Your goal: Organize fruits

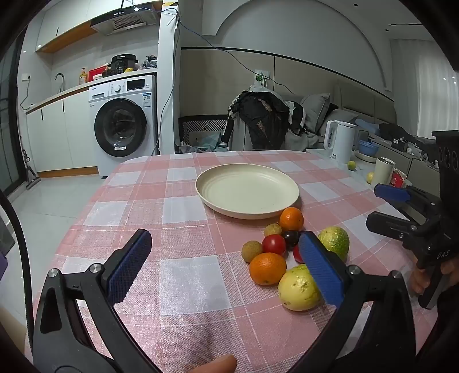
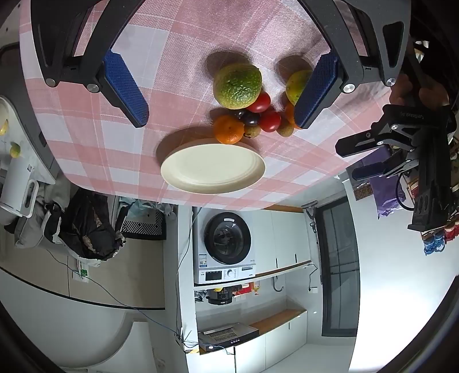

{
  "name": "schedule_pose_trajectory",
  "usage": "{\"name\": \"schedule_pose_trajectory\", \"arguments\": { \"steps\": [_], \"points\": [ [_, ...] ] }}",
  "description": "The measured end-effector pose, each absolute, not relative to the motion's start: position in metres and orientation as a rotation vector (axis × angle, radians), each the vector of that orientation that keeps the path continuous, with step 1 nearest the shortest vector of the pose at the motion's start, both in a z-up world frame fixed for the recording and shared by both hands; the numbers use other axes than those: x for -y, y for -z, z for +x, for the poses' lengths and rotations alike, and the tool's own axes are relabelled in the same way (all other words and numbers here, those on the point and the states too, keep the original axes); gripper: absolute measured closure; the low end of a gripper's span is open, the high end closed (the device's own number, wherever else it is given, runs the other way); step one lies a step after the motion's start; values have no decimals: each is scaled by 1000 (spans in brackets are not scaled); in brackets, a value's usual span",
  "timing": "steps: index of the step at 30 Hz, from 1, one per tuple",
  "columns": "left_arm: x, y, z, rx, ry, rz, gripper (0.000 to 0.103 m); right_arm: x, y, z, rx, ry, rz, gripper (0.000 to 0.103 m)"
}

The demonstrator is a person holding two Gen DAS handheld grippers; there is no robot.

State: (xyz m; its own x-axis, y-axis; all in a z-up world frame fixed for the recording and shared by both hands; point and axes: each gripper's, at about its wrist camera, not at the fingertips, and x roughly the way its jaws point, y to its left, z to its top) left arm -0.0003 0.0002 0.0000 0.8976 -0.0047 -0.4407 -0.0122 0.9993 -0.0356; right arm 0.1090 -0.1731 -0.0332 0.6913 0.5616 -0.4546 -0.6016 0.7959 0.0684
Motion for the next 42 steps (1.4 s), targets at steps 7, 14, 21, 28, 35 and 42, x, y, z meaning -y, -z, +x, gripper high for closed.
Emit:
{"name": "schedule_pose_trajectory", "arguments": {
  "steps": [7, 14, 21, 28, 35, 42],
  "points": [
    [0, 0, 0, -458, -4, -37, 1, 174, 33, 107, -466, -654, -86, 0],
    [-2, 2, 0, -463, 1, -44, 1, 174, 33, 106, -463, -652, -88, 0],
    [1, 1, 1, -463, 0, -41, 1, 173, 33, 106, -463, -651, -88, 0],
    [0, 0, 0, -460, 1, -35, 1, 173, 33, 106, -460, -652, -89, 0],
    [0, 0, 0, -460, 0, -34, 1, 173, 33, 106, -459, -652, -90, 0],
    [1, 0, 0, -460, 0, -31, 1, 172, 33, 106, -459, -652, -90, 0]
  ]
}}
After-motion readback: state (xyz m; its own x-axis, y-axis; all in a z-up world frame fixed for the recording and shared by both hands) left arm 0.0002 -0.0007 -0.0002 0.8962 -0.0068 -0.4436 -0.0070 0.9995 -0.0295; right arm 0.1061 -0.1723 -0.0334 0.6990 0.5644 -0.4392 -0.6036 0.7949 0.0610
